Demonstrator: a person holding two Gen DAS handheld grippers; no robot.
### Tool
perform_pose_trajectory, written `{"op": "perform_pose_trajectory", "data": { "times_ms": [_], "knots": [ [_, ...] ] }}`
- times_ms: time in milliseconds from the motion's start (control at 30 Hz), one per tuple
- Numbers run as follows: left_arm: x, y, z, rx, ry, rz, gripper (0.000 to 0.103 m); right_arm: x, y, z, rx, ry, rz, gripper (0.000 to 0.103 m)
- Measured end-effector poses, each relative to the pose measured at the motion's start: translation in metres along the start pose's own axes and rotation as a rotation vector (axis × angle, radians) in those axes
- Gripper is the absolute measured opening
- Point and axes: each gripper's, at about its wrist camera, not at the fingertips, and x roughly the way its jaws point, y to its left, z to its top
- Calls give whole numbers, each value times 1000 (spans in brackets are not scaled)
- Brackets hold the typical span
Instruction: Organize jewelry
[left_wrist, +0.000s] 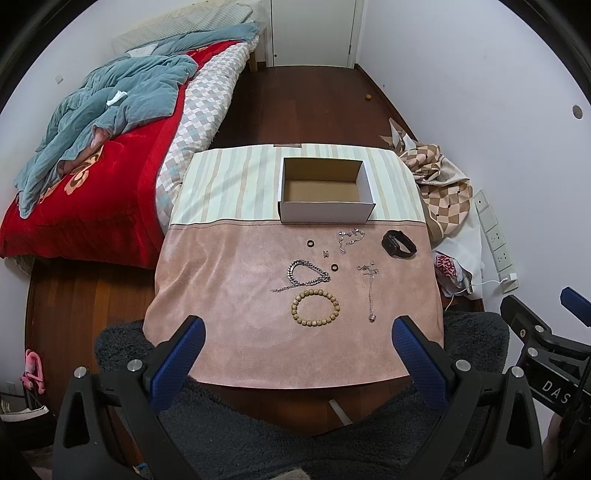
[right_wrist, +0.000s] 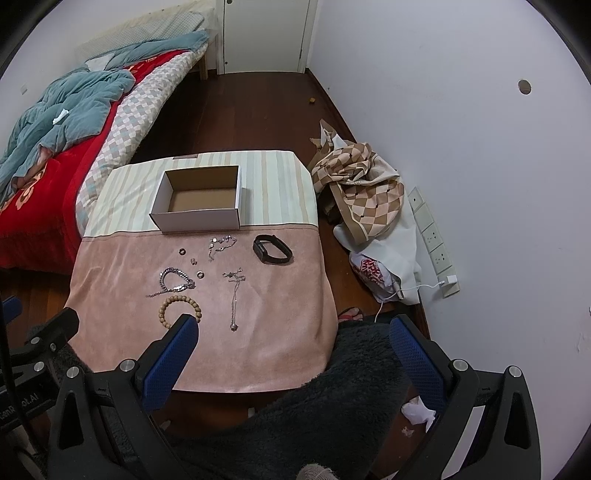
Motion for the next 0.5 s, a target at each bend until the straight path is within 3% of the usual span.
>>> {"op": "perform_pose_trajectory", "data": {
  "times_ms": [500],
  "knots": [
    [0,2,-1,1,0,-2,103,-1,1,-1,0,-4,-3,103]
  ]
}}
